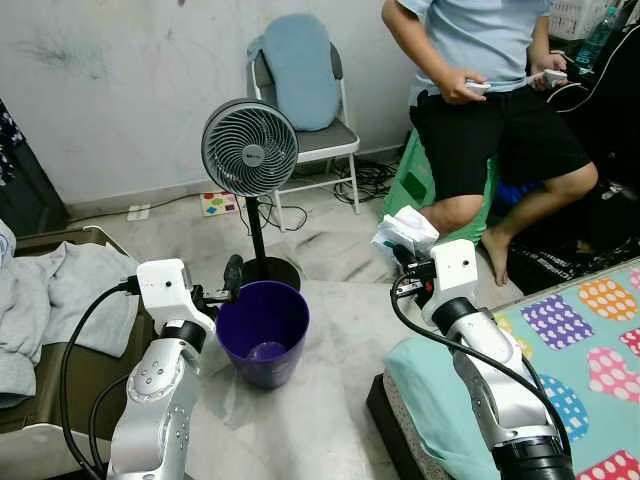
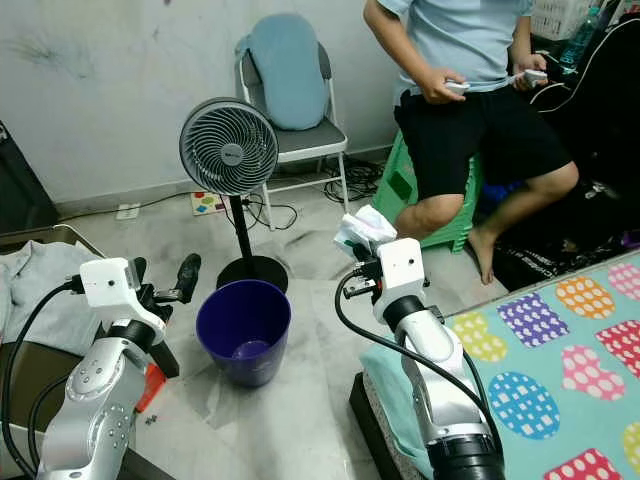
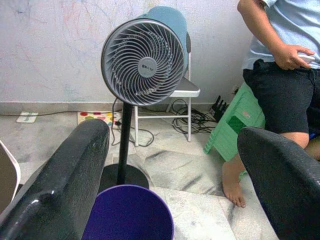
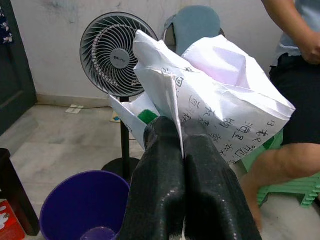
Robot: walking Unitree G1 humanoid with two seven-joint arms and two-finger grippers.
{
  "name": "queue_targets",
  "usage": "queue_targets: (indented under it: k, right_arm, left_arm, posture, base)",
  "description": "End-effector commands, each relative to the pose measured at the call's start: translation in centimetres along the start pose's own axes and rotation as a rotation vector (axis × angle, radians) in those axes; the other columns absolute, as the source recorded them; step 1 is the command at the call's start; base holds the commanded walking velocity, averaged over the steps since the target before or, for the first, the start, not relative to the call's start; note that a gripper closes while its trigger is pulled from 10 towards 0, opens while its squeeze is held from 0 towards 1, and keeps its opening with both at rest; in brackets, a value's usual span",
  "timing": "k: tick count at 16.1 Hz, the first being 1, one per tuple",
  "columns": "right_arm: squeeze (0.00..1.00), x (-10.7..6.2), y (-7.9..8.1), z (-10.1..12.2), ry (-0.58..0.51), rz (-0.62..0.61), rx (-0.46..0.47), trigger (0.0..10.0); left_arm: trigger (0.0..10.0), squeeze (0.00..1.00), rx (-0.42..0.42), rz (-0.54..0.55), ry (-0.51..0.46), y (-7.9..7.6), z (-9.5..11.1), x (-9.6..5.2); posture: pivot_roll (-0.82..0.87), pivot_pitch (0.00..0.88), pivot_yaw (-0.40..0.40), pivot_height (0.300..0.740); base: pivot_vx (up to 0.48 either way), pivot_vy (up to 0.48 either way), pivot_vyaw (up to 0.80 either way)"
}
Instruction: Clean up the room
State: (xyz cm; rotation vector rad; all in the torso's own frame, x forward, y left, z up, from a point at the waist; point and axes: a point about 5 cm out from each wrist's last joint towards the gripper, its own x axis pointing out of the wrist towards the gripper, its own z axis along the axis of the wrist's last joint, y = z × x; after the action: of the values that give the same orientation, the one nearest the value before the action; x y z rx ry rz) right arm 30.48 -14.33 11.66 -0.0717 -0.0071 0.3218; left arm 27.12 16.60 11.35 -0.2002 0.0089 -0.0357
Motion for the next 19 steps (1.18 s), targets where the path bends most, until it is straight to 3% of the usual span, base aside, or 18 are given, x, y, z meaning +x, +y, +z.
queue_targets:
  k: [1,7,19]
  right_arm:
    - [0.00,0.16,0.15,0.21,-0.011,0.013,-0.018,10.0]
    - [0.00,0.23,0.29,0.24,-0.015,0.018,-0.010,10.0]
    - [0.00,0.38,0.21,0.25,-0.017,0.012,-0.010,10.0]
  left_arm:
    - [10.0,0.00,0.003,-0.007,-0.018,0.00,0.41,0.15]
    - [10.0,0.00,-0.001,-0.013,-0.021,-0.07,0.45,0.25]
    - [10.0,0.00,-0.025,-0.039,-0.037,-0.45,0.64,0.39]
  posture:
    - [-0.04,0.000,-0.027,0.740]
    - [-0.04,0.000,-0.027,0.740]
    - [-0.04,0.000,-0.027,0.740]
  base:
    - [0.000,0.000,0.58]
    - [0.000,0.000,0.80]
    - [0.023,0.000,0.05]
